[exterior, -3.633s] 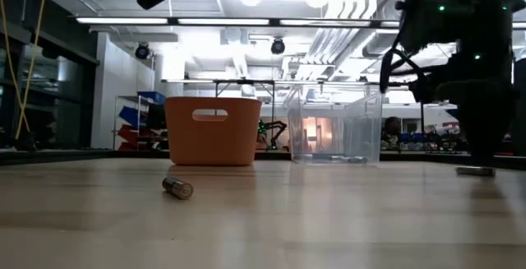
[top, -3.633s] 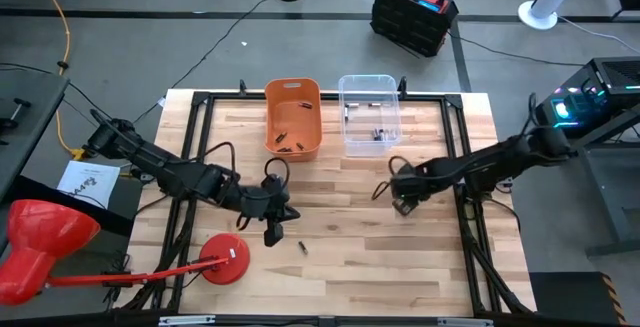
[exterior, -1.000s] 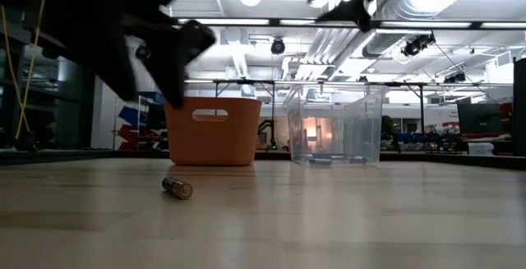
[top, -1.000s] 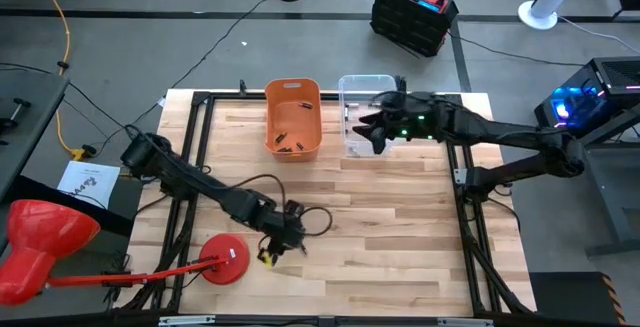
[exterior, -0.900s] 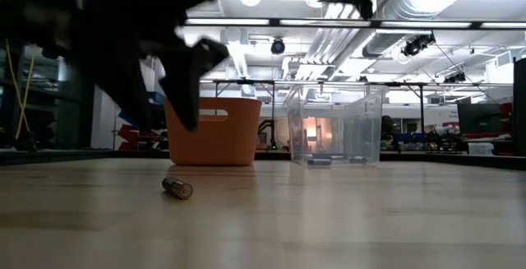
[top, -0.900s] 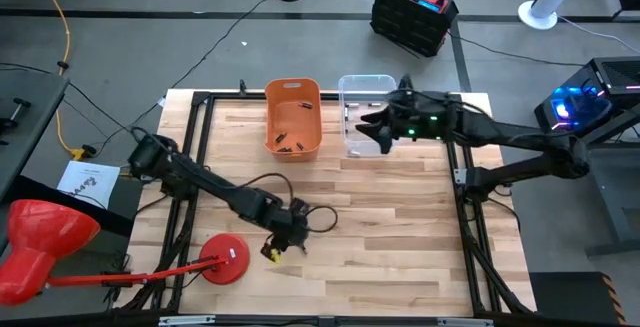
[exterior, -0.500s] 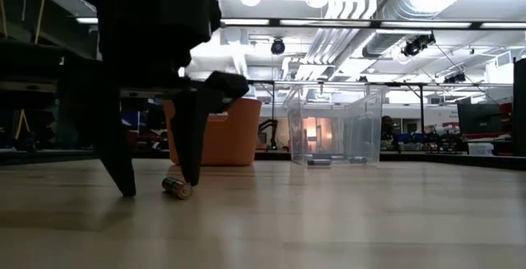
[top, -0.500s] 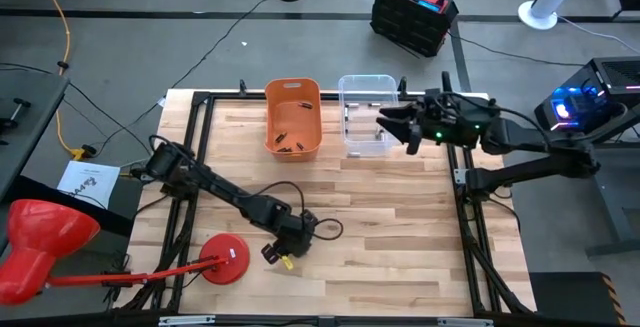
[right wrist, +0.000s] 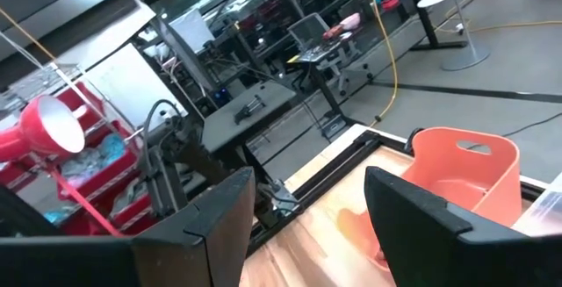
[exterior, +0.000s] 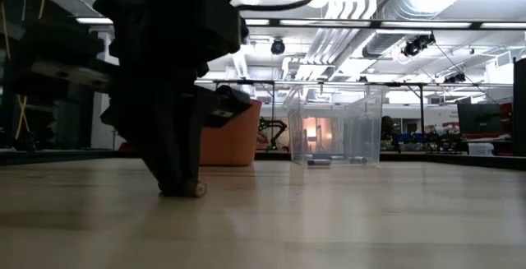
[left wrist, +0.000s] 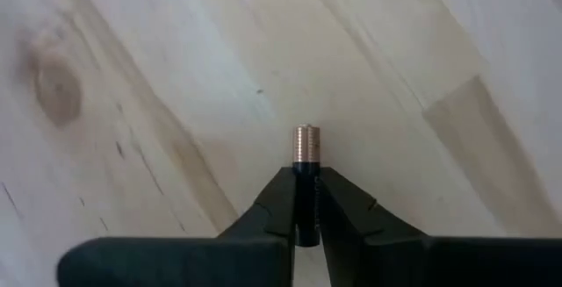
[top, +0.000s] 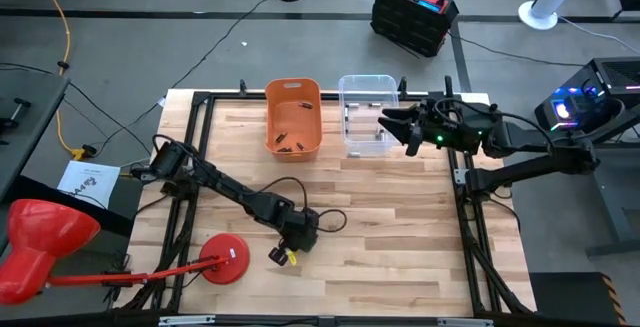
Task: Sort batteries
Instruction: Put the brown battery into the orange bin
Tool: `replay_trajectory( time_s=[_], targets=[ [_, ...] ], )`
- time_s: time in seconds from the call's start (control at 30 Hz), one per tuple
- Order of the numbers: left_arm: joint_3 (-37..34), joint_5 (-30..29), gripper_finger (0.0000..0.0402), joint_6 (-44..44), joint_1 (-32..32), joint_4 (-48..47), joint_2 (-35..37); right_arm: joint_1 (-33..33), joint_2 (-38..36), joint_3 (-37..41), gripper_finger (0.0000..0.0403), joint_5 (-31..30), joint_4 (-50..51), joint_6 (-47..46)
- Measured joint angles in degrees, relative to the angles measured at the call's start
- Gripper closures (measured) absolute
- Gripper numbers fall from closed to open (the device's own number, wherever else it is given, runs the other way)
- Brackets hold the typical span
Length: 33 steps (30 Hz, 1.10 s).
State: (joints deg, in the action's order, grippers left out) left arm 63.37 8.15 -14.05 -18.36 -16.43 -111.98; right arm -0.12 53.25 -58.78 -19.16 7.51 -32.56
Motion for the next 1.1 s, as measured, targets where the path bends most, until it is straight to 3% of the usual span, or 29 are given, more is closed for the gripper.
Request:
replay_trajectory(
  time_s=[0.2, 0.4, 0.6, 0.67, 0.8, 0.9, 1.0, 1.1],
  targets=[
    [-0.5, -1.8, 0.0389, 2.5, 2.9, -5.1, 4.2, 1.5, 0.0, 0.0, 0.0192, 0.0, -0.2, 0.1],
    [-0.3, -3.2, 0.0391, 3.7, 5.9, -7.3, 16.9, 2.1, 0.0, 0.0, 0.0192, 0.0, 0.2, 2.0],
    [-0.2, -22.1, 0.0391, -1.0, 11.1, -6.4, 31.1, 2.1, 0.0, 0.0, 0.0192, -1.7, 0.8, 4.0],
    [-1.5, -25.4, 0.0391, -2.2, 14.8, -6.4, 33.7, 2.1, 0.1, 0.0, 0.0192, -3.4, 1.6, 4.4],
    [-5.6, -26.2, 0.0391, 0.2, 24.7, -7.4, 35.1, 2.0, 0.6, 0.0, 0.0192, -6.1, 4.5, 4.7],
    [-9.4, -23.1, 0.0389, 6.2, 30.4, -7.3, 34.5, 2.0, 1.0, 0.0, 0.0192, -6.4, 6.3, 4.8],
    [-11.3, -18.4, 0.0358, 12.8, 33.5, -7.3, 33.4, 2.0, 1.4, 0.0, 0.0192, -6.4, 7.3, 4.8],
    [-11.3, -17.8, 0.0314, 13.8, 34.3, -6.2, 32.5, 2.0, 1.6, 0.0, 0.0192, -6.3, 7.5, 5.9]
  ],
)
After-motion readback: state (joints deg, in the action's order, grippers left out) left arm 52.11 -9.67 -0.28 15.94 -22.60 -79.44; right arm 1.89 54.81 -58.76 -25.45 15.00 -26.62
